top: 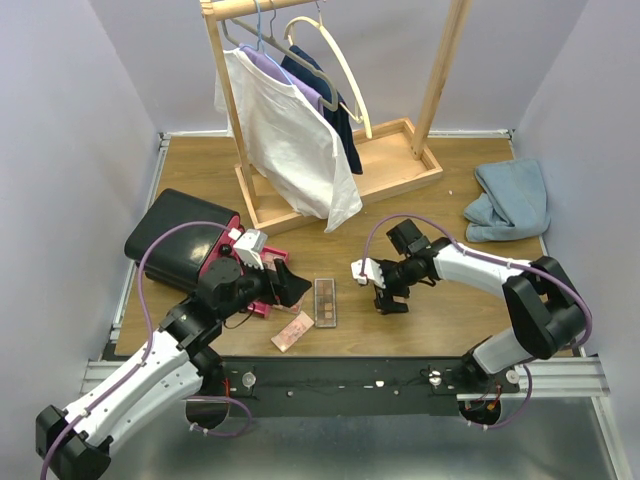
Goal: Organize the makeup
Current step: Pick up the makeup from the center of the board.
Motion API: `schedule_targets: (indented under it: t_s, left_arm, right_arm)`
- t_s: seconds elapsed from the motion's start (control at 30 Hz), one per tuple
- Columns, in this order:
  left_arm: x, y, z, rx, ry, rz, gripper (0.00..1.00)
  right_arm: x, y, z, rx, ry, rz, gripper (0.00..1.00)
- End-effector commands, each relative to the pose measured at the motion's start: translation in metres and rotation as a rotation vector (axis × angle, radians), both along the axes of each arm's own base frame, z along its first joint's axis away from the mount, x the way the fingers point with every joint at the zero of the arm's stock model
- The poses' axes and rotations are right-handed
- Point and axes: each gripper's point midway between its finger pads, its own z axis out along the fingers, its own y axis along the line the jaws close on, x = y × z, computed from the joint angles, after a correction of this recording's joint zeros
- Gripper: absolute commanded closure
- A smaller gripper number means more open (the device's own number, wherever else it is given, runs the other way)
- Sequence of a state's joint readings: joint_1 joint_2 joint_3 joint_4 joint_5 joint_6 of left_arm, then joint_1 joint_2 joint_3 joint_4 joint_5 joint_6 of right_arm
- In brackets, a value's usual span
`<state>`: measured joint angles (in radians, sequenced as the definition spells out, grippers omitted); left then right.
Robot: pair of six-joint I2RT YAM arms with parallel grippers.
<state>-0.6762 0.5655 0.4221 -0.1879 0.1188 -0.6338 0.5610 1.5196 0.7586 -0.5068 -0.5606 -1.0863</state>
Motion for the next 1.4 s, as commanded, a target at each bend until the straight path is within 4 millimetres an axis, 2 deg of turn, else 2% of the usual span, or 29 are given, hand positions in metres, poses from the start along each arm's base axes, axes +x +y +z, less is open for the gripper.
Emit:
schedule_targets:
  t_s: [0.0,0.1,0.33,0.53,0.63,0.67,0.73,0.77,0.8,0.83,0.87,0.93,1.07,1.17,1.37]
  left_arm:
    - [-0.007,-0.012,0.001,-0.038,0.007,-0.074,0.01]
    - [-0.008,-0.011,0.000,-0.039,0.006,-0.072,0.01]
    - [-0.008,-0.011,0.001,-0.037,0.006,-0.074,0.01]
    - [-0.009,-0.015,0.002,-0.050,0.024,-0.083,0.01]
    - [-0.010,-0.022,0.003,-0.082,0.042,-0.102,0.01]
    - [-0.011,-0.029,0.010,-0.123,0.029,-0.134,0.01]
    - [-0.014,-0.036,0.006,-0.164,0.068,-0.154,0.01]
    - [-0.014,-0.042,0.013,-0.203,0.050,-0.177,0.01]
    - [-0.014,-0.045,0.011,-0.215,0.064,-0.185,0.01]
    - [-0.015,-0.048,0.008,-0.227,0.077,-0.190,0.01]
    - [-0.014,-0.052,0.015,-0.263,0.068,-0.198,0.01]
    - [-0.016,-0.059,0.009,-0.268,0.095,-0.208,0.01]
    - [-0.014,-0.072,0.010,-0.303,0.108,-0.196,0.07]
    - [-0.013,-0.081,0.007,-0.324,0.135,-0.180,0.11]
    - [-0.014,-0.107,-0.006,-0.324,0.213,-0.172,0.19]
  right_arm:
    - [0.008,-0.036,-0.019,-0.191,-0.031,-0.129,0.00]
    - [0.009,-0.043,-0.016,-0.214,-0.061,-0.151,0.00]
    - [0.010,-0.062,-0.023,-0.315,-0.063,-0.182,0.00]
    - [0.007,-0.068,-0.028,-0.356,-0.040,-0.196,0.10]
    - [0.004,-0.064,-0.027,-0.341,-0.014,-0.192,0.20]
    - [0.003,-0.061,-0.025,-0.330,-0.004,-0.190,0.29]
    - [0.004,-0.057,-0.022,-0.311,-0.002,-0.196,0.40]
    - [0.005,-0.053,-0.019,-0.292,0.002,-0.194,0.52]
    - [0.004,-0.051,-0.017,-0.279,0.011,-0.200,0.57]
    - [0.006,-0.046,-0.013,-0.258,0.006,-0.204,0.62]
    - [0.005,-0.044,-0.010,-0.241,0.012,-0.204,0.69]
    - [0.007,-0.032,0.002,-0.177,0.011,-0.206,0.74]
    - [0.007,-0.013,0.027,-0.056,0.005,-0.197,0.81]
    - [0.005,0.001,0.048,0.041,0.003,-0.180,0.84]
    - [-0.001,0.017,0.075,0.163,0.001,-0.144,0.85]
